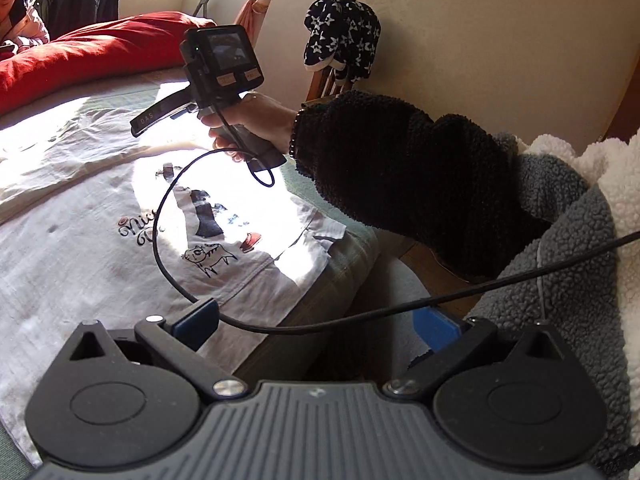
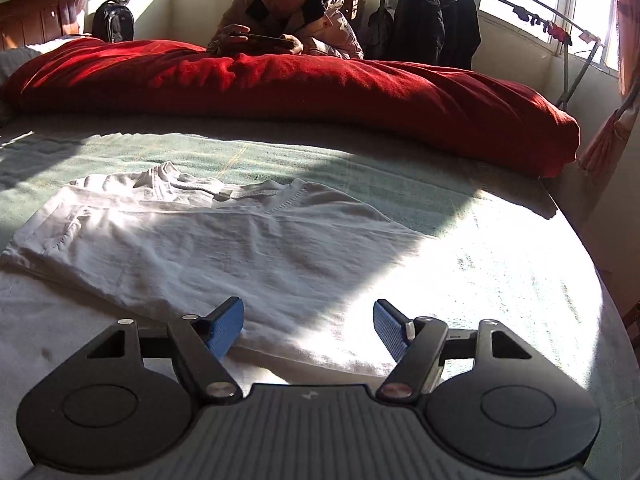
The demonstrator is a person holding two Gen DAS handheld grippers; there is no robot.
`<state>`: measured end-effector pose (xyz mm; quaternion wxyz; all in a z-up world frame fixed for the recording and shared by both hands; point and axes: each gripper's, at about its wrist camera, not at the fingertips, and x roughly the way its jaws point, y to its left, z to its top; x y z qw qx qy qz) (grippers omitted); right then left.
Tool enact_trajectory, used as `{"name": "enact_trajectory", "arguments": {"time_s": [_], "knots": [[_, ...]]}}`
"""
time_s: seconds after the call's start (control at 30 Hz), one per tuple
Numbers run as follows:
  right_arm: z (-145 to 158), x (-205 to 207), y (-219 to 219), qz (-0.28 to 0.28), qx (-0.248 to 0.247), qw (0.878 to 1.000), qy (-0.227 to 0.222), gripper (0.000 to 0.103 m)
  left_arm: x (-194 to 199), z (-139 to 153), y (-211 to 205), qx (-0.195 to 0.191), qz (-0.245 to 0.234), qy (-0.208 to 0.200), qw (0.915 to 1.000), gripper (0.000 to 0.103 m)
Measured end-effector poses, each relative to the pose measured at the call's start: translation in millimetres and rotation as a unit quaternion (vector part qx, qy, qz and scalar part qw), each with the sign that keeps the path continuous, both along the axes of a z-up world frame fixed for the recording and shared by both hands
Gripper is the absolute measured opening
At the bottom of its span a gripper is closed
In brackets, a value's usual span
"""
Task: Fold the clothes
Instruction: 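Withdraw the open right gripper up from the folded sleeve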
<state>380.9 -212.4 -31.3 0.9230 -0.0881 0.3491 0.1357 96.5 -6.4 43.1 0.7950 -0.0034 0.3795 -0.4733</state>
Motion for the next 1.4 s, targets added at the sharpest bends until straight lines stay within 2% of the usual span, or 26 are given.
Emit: {"name": "enact_trajectory", "arguments": {"time_s": [0.13,0.4,0.53,0.67,0.73,0.8,0.9,1.0,1.07,1.17,1.27,1.37,1.4], "knots": [[-9,6,-25,0.014,0.037,0.999,-0.003,0.075,25,-2,-4,-0.061,-0.015,0.034,0.9974,0.102],[-46,21,-40,0.036,0.059,0.997,0.020,0.077,78,-2,-2,-0.126,-0.021,0.076,0.9888,0.102],[-39,21,-48,0.041,0.069,0.997,-0.001,0.077,107,-3,0,-0.159,-0.030,0.093,0.9825,0.102],[-29,28,-48,0.030,0.043,0.998,-0.045,0.077,131,-5,-5,-0.207,-0.049,0.108,0.9711,0.102],[-28,35,-46,0.025,0.039,0.997,-0.055,0.077,138,-5,-10,-0.198,-0.043,0.092,0.9750,0.102],[-27,40,-44,0.023,0.039,0.997,-0.064,0.077,145,-6,-12,-0.172,-0.027,0.077,0.9817,0.102],[-23,40,-47,0.039,0.047,0.996,-0.067,0.077,165,-8,-11,-0.114,0.019,0.046,0.9922,0.102],[-27,34,-55,0.050,0.046,0.997,-0.048,0.077,195,-16,-4,-0.062,0.070,0.015,0.9955,0.102],[-33,32,-62,0.051,0.040,0.998,-0.024,0.077,219,-24,0,-0.033,0.109,-0.006,0.9935,0.102],[-41,26,-76,0.048,0.038,0.998,0.000,0.077,257,-41,9,0.000,0.160,-0.013,0.9870,0.102],[-28,30,-92,0.033,0.097,0.995,-0.005,0.077,287,-62,16,0.018,0.199,-0.003,0.9798,0.102],[-17,46,-96,0.048,0.177,0.983,0.012,0.077,309,-83,24,0.026,0.229,0.012,0.9730,0.102],[-17,52,-92,0.056,0.189,0.980,0.019,0.077,312,-89,27,0.032,0.237,0.012,0.9710,0.102]]}}
